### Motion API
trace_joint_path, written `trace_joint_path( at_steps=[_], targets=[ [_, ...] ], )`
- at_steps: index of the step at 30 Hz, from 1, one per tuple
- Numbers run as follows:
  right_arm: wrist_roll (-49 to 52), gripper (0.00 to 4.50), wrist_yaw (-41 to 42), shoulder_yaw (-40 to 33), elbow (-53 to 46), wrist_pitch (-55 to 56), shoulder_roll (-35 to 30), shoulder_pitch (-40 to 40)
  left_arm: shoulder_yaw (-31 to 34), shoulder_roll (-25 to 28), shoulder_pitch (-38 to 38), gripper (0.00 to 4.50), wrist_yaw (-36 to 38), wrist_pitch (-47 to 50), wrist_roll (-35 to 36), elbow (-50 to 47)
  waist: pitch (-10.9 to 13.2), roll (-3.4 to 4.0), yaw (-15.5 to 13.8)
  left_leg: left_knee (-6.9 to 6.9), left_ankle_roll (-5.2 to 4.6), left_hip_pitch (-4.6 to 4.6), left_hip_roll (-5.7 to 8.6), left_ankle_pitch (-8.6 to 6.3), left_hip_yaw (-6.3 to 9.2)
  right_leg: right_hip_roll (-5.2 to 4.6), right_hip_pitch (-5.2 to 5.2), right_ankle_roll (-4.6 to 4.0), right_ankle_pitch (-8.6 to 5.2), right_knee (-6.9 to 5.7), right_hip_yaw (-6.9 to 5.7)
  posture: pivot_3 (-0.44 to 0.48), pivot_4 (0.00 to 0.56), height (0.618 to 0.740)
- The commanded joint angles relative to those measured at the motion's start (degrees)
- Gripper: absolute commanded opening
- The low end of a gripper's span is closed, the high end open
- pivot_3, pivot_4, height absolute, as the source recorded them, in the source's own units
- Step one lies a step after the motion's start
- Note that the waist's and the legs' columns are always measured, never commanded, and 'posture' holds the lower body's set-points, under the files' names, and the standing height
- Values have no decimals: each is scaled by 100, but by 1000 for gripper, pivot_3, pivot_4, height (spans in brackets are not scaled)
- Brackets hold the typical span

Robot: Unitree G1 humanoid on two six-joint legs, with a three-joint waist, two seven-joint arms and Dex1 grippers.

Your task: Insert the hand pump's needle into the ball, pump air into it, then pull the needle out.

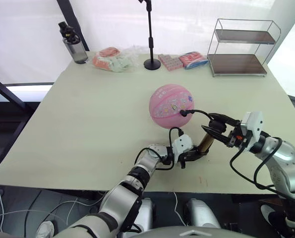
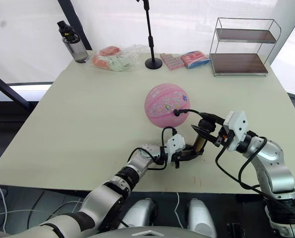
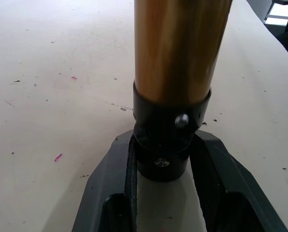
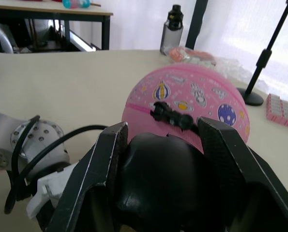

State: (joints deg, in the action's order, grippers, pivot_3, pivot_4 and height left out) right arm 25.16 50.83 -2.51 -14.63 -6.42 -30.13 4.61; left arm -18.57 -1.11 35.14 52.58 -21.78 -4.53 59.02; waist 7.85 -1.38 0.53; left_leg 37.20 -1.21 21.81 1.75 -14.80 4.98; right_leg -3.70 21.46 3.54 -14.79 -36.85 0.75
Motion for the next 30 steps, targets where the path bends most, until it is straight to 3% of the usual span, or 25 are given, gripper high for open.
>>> trace_joint_path(
  at_steps=[1,12,30],
  targets=[
    [97,1871,204,482,76,-354,110,-377,-73,160,-228,1092,-30,300,-230,353,-5,1,0,-1,0,0,0,0,0,0,0,0,0,0,0,0,150,740],
    [563,1871,72,138,-398,-889,78,-57,-57,146,-184,1092,-37,295,-233,388,-8,3,1,-3,0,1,0,0,1,0,1,-1,-1,1,-1,0,150,740],
    [2137,1871,-126,-1262,-1170,-2433,-960,1302,-77,151,-166,1092,-39,272,-246,425,26,39,-15,0,0,16,2,0,0,-5,11,0,0,1,-1,0,150,740]
  ],
)
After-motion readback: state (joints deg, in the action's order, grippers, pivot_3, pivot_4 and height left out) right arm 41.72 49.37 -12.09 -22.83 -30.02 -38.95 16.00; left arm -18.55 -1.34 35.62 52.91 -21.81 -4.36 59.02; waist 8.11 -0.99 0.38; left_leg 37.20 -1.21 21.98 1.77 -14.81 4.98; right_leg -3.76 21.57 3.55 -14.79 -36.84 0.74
